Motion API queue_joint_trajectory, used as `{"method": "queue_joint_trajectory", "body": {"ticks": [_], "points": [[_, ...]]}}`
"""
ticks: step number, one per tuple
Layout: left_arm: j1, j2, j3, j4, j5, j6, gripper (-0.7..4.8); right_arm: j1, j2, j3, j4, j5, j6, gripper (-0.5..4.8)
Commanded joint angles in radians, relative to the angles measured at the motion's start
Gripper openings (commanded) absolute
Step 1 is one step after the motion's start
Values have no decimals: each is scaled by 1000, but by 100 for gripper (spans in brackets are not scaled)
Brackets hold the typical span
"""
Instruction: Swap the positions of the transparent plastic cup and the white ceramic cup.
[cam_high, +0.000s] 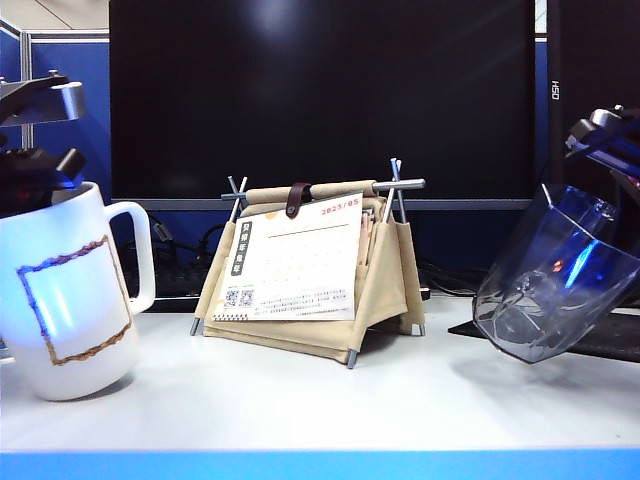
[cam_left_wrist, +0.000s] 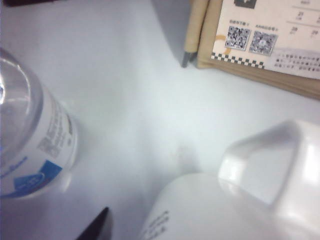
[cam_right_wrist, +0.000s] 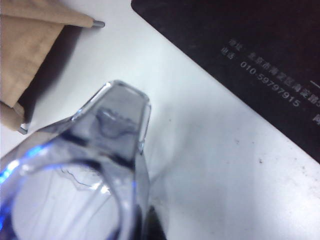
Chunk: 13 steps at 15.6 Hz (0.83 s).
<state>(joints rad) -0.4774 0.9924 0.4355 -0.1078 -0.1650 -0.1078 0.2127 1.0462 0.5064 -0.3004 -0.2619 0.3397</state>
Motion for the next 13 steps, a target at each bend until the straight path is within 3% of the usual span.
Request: {"method": "queue_joint_trajectory", "body": {"ticks": [1,6,13], "points": [[1,2,21,42,-3,7,-6,2,-3,8,48,-10,0,-6],[8,48,84,33,13,7,-6,2,-4,8,51,-29,0,-6],[13,72,311,-253,159,29,-6,2,-8,25,39,-82,-1,-6]]}}
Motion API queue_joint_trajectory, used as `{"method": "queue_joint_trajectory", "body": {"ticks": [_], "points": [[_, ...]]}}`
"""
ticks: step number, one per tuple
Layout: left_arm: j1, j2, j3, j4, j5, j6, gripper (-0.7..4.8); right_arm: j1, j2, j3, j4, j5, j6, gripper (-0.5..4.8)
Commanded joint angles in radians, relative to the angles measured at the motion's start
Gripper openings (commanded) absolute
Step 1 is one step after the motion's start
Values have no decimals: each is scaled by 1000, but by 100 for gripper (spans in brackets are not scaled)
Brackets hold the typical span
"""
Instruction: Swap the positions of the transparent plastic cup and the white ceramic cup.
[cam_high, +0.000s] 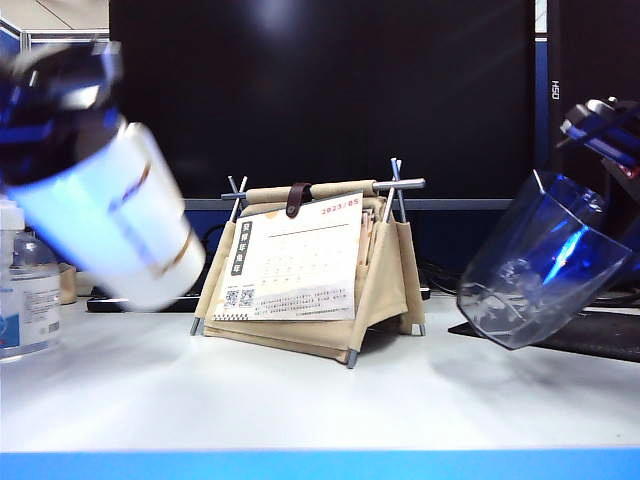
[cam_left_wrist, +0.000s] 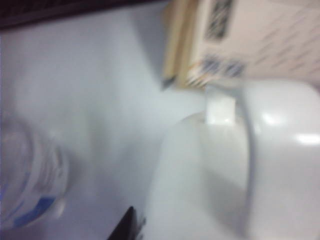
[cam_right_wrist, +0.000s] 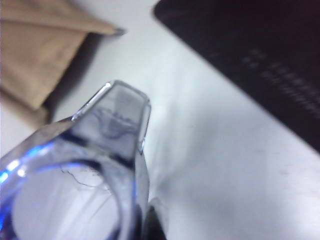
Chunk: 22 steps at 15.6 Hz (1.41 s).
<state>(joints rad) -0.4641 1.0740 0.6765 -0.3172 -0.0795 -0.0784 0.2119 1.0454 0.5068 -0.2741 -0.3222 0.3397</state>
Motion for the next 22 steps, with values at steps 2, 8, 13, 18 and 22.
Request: {"method": "queue_joint_trajectory", "body": {"ticks": [2,8,13,18,22], "points": [[0,-10,126,-136,147,0,-6,3,-21,61,-14,-31,-10,-6],[-28,16,223,-288,286,0,-6,2,-134,149,-77,-35,-35,-6],[-41,164,428,-484,362,57,-6,3,-304,210,-219,-13,-95,-6],[-145,394,666,-613,357,131,-6,2,-466,221,-287,1,-86,-6],[-197,558,835,-701,315,178,-6,2,-527,278,-388,38,-86,-6]]}}
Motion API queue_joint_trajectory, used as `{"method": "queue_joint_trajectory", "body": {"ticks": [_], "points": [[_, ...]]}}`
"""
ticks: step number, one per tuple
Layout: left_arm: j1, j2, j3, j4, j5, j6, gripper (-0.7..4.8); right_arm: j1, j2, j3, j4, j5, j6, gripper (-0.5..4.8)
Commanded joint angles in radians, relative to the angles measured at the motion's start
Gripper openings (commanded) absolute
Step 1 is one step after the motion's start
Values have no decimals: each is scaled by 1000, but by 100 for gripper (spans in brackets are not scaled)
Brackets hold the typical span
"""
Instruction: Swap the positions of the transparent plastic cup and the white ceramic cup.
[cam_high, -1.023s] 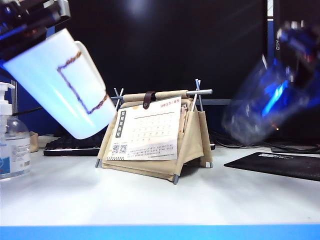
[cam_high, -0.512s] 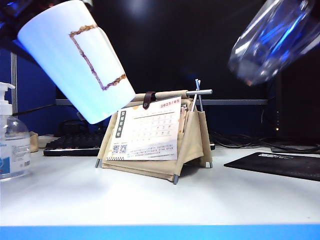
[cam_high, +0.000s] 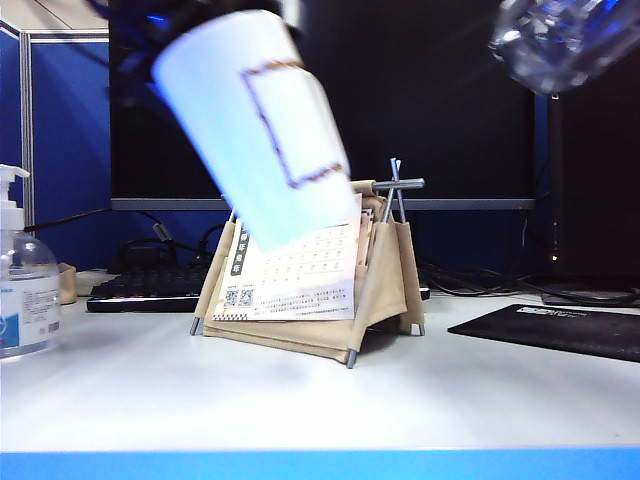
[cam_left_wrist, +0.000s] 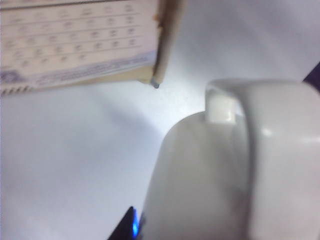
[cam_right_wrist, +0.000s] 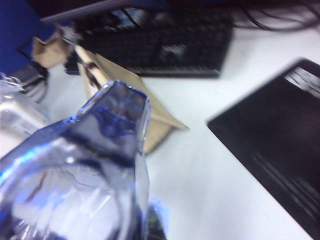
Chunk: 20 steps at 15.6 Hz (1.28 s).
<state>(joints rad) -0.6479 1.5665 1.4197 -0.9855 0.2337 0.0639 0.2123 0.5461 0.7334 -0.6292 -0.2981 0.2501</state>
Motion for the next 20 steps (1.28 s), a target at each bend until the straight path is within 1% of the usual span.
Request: {"method": "queue_joint_trajectory", "body": {"ticks": [1,4,5,6,8,9,11,14,15,17,19,20], "points": [[-35,117,148,-45,-18,61,-6,2,-32,97,-51,33,4,-6],[-59,193,230,-52,-14,83,-6,2,-34,175,-76,89,3,-6],[-81,222,256,-45,-10,87,-6,2,-33,194,-92,103,-2,-6],[-104,262,293,-44,-10,115,-6,1,-34,198,-100,102,-18,-6],[-155,319,335,-35,-11,130,-6,1,-34,198,-127,102,-18,-6],[-186,354,351,-6,-12,139,-6,2,-35,198,-139,102,-18,-6],[-206,378,354,72,-19,138,-6,0,-35,200,-140,102,-19,-6],[-206,394,354,194,-19,138,-6,0,-35,200,-153,102,-19,-6],[-206,410,362,223,-6,138,-6,1,-35,200,-153,102,-19,-6],[-209,485,444,111,-1,146,-6,0,-35,200,-153,102,-19,-6],[-219,587,586,-45,-2,172,-6,0,-35,200,-153,102,-19,-6],[-230,622,638,-86,-8,180,-6,1,-35,200,-154,102,-18,-6]]}}
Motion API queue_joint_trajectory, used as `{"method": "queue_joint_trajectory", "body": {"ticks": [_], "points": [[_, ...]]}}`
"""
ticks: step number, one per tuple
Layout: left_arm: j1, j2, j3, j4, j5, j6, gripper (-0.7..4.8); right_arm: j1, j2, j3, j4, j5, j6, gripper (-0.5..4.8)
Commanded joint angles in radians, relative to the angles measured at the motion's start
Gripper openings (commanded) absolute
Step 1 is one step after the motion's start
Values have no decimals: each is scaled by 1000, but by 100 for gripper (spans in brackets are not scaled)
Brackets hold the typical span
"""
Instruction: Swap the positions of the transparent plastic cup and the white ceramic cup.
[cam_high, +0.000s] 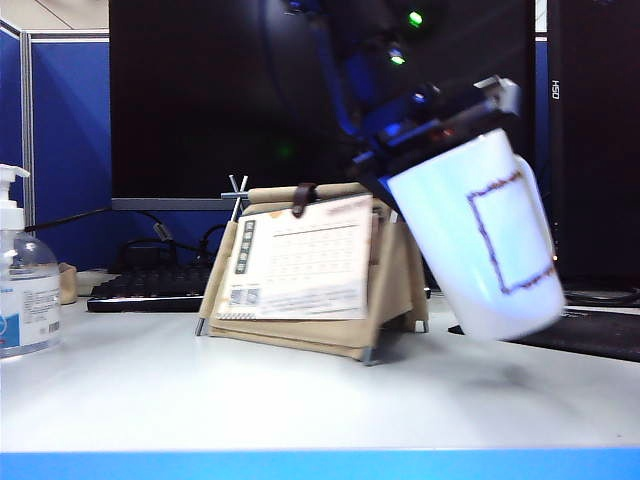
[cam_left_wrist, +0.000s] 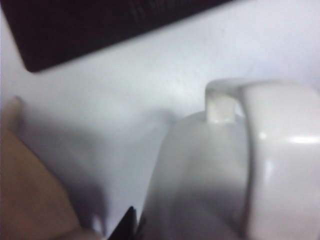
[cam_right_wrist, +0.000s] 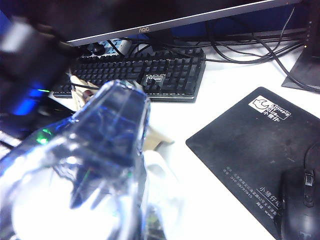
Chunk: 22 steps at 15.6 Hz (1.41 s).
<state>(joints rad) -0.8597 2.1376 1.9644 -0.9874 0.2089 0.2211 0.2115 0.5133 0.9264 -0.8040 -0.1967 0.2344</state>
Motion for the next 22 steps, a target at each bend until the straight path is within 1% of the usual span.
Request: {"method": "queue_joint_trajectory", "body": {"ticks": [1,2,3,11,13,16,22], "points": [[-26,81,152,-121,15,39,-6,1,-2,6,18,1,-3,-6],[-39,108,212,-141,13,42,-6,1,-2,6,11,1,-3,-6],[-43,110,229,-137,14,42,-6,1,-2,6,5,1,-3,-6],[-111,140,230,-117,13,70,-6,1,-2,6,-14,5,-19,-6],[-112,165,230,-110,0,79,-6,1,-3,6,-22,4,-26,-6],[-109,191,230,-114,-48,84,-6,1,-3,6,-39,4,-26,-6],[-109,190,231,-95,-87,97,-6,1,-3,6,-38,4,-29,-6]]}}
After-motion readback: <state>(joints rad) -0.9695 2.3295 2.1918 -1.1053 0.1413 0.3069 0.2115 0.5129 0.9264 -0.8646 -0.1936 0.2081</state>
